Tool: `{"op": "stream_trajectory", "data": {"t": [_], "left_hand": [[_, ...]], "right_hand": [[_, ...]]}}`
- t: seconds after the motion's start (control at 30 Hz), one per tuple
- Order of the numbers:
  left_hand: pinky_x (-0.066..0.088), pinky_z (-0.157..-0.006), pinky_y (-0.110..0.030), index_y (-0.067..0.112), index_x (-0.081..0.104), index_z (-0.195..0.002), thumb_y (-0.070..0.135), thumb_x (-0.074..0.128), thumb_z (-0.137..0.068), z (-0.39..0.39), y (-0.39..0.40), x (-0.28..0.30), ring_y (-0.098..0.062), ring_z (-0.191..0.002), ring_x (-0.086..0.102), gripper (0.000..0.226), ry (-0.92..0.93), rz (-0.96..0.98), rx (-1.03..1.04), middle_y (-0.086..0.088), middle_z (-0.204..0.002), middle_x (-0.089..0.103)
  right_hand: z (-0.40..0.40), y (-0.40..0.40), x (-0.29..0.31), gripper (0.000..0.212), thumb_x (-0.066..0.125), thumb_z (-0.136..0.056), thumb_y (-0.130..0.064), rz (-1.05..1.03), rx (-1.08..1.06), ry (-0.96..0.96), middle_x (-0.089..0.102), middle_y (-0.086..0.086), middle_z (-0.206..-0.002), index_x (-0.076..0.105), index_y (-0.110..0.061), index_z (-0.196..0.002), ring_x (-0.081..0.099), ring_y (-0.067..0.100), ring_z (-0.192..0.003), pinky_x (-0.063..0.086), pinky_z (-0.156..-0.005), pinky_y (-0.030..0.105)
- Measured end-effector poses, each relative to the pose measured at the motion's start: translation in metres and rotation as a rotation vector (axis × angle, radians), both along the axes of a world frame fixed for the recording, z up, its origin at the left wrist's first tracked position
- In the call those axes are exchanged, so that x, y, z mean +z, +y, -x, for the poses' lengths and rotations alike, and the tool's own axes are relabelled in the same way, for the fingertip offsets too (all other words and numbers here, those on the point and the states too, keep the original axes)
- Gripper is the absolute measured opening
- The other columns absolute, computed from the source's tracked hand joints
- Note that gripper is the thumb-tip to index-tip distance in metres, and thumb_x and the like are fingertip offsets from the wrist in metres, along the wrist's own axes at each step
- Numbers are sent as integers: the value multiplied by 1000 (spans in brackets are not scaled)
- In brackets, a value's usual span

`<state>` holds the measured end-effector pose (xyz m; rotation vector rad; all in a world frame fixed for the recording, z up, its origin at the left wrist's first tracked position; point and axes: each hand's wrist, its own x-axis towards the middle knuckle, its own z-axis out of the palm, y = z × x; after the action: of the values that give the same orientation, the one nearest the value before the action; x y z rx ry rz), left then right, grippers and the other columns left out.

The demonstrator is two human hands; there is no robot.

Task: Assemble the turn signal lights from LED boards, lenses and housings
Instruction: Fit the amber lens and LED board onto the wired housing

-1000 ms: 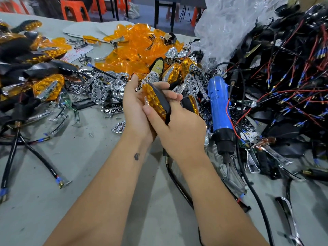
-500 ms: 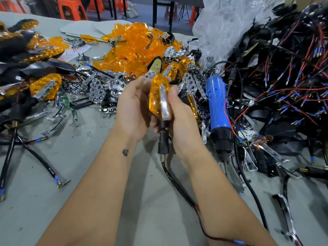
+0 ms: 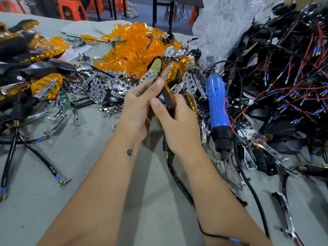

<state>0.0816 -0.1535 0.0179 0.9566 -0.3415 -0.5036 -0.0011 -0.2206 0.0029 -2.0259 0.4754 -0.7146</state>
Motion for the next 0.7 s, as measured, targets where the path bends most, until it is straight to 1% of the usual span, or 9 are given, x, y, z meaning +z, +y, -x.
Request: {"op": "stream_trajectory", "data": {"t": [0.1, 0.2, 0.27, 0.37, 0.43, 0.5, 0.57, 0.63, 0.7], "left_hand": [[52, -53, -24, 15, 64, -70, 30, 77, -76, 4, -2, 0, -14, -53, 56, 20, 26, -30, 112, 0, -60, 61], [45, -47, -22, 17, 58, -57, 29, 73, -88, 4, -4, -2, -11, -47, 51, 36, 2, -53, 235, 3, -54, 56], [44, -46, -22, 18, 56, -52, 25, 72, -89, 5, -5, -2, -12, -44, 50, 40, -24, -61, 293, 3, -51, 54], [43, -46, -23, 22, 55, -48, 25, 70, -89, 5, -5, 0, -12, -44, 50, 44, -70, -82, 318, 4, -50, 53], [44, -48, -23, 24, 56, -51, 30, 69, -90, 6, -5, 1, -12, -47, 51, 42, -54, -104, 261, 6, -52, 53], [47, -54, -24, 23, 62, -60, 40, 65, -91, 6, -4, 2, -11, -53, 54, 36, 10, -115, 127, 6, -59, 56], [53, -68, -25, 16, 70, -78, 44, 59, -91, 5, -2, 1, -14, -70, 63, 32, 60, -26, -65, 0, -75, 67], [57, -82, -29, 10, 70, -94, 40, 55, -92, 5, -1, 1, -20, -93, 69, 34, 7, 25, -220, -8, -95, 74], [58, -87, -31, 14, 71, -95, 37, 52, -94, 8, -1, 1, -20, -99, 70, 30, -61, 17, -290, -8, -101, 75]], "right_hand": [[-1, 1, 1, 56, 28, -83, -80, 298, -80, 130, 55, -7, -73, 46, -27, -74, 55, 15, -69, 38, -59, 35], [-2, 4, 3, 60, 29, -91, -70, 380, -77, 101, 44, -6, -51, 35, -24, -54, 46, 15, -52, 25, -49, 32], [-2, 4, 2, 60, 33, -92, -64, 326, -26, 40, 40, -6, -44, 33, -22, -49, 43, 13, -46, 26, -47, 32], [-3, 2, 0, 59, 36, -93, -61, 236, 16, -23, 39, -6, -43, 32, -21, -49, 41, 13, -45, 27, -50, 32], [-4, 2, -3, 56, 38, -92, -61, 119, 56, -43, 42, -8, -43, 35, -23, -50, 40, 11, -47, 28, -52, 31], [-5, 2, -6, 53, 40, -91, -61, -7, 100, -42, 47, -13, -48, 42, -25, -54, 42, 6, -50, 32, -55, 31], [-6, 1, -6, 49, 40, -91, -62, -153, 143, -54, 60, -16, -60, 59, -25, -63, 55, 3, -60, 43, -60, 34], [-7, -2, -5, 49, 40, -92, -61, -341, 168, -101, 75, -10, -86, 73, -26, -83, 69, 4, -85, 55, -78, 33], [-7, -6, -5, 47, 39, -93, -60, -459, 189, -133, 77, -9, -98, 77, -32, -90, 70, 4, -98, 55, -84, 25]]}}
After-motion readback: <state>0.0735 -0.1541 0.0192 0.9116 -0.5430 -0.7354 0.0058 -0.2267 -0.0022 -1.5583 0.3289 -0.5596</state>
